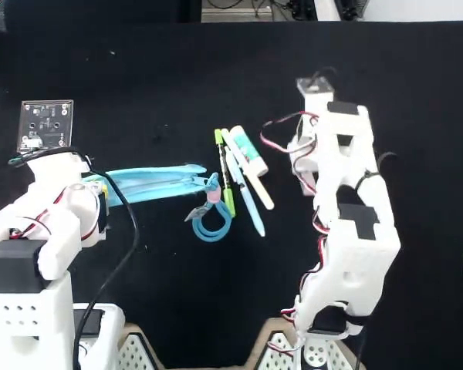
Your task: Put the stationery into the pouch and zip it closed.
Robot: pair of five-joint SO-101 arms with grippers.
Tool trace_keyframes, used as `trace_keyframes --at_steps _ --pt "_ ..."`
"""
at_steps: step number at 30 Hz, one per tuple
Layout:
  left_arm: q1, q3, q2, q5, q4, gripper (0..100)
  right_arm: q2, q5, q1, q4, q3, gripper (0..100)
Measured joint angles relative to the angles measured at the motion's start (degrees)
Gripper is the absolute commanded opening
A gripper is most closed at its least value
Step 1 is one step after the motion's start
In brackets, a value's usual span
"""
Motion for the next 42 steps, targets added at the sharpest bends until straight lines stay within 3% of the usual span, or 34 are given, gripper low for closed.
trace_keyframes --at_steps 6,12,23,27,29,37,42 --pt "0.0 0.0 0.0 0.0 0.0 3 -7.3 2.02 0.0 -2.64 11.25 12.6" --pt "0.0 0.0 0.0 0.0 0.0 3 -12.4 2.02 -0.09 -2.81 11.43 12.8" --pt "0.0 0.0 0.0 0.0 0.0 3 1.49 2.11 -1.32 -2.81 -1.23 12.6" --pt "0.0 0.0 0.0 0.0 0.0 3 6.77 2.11 -1.49 1.93 -7.82 10.1" --pt "0.0 0.0 0.0 0.0 0.0 3 8.97 2.11 -1.49 5.01 -11.34 0.6" --pt "0.0 0.0 0.0 0.0 0.0 3 12.92 2.11 -1.67 13.89 -18.81 1.0" --pt "0.0 0.0 0.0 0.0 0.0 3 3.08 2.11 -2.37 17.76 -17.67 1.1"
